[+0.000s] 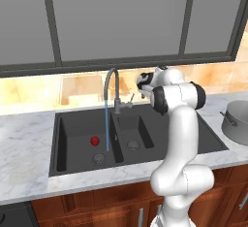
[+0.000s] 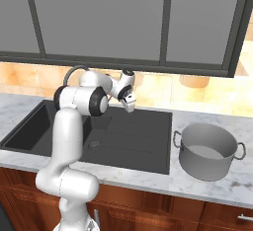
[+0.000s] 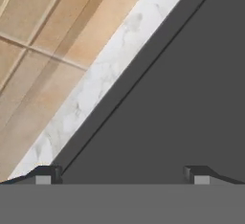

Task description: Dump the tomato from the pot into the sink. Then turn on the water and wash the tomato. Then turn off the water and put the tomato back in the pot.

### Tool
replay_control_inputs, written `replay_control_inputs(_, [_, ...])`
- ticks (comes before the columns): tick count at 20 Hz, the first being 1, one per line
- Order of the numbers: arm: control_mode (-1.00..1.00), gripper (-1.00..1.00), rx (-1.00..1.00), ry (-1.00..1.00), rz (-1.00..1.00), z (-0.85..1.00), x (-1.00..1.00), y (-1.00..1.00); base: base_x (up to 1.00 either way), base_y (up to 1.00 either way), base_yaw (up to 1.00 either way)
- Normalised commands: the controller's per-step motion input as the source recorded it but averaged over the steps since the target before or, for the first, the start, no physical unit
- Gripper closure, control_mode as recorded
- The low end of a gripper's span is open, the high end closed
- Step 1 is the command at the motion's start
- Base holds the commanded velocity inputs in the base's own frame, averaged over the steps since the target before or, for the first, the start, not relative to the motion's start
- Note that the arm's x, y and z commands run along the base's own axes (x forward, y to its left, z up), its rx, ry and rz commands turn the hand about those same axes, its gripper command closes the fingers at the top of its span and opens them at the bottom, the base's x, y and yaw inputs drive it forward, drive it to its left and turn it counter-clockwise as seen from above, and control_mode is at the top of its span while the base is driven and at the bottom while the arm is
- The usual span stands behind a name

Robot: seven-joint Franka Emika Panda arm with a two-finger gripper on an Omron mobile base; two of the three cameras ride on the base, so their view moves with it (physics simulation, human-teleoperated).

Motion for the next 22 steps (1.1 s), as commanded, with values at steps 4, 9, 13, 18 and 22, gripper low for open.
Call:
replay_control_inputs(4, [-1.0,-1.0,0.0,0.0,0.0,-0.58,-0.15,-0.06,0.0,0.0,0.0])
replay_control_inputs(9, [-1.0,-1.0,0.0,0.0,0.04,-0.48,-0.02,0.0,0.0,0.0,0.0])
replay_control_inputs(13, [-1.0,-1.0,0.0,-0.01,0.1,-0.25,0.09,0.0,0.0,0.0,0.0])
replay_control_inputs(18, [-1.0,-1.0,0.0,-0.02,0.15,-0.11,0.23,0.01,0.0,0.0,0.0])
replay_control_inputs(22, [-1.0,-1.0,0.0,-0.01,0.17,-0.07,0.23,0.08,0.0,0.0,0.0])
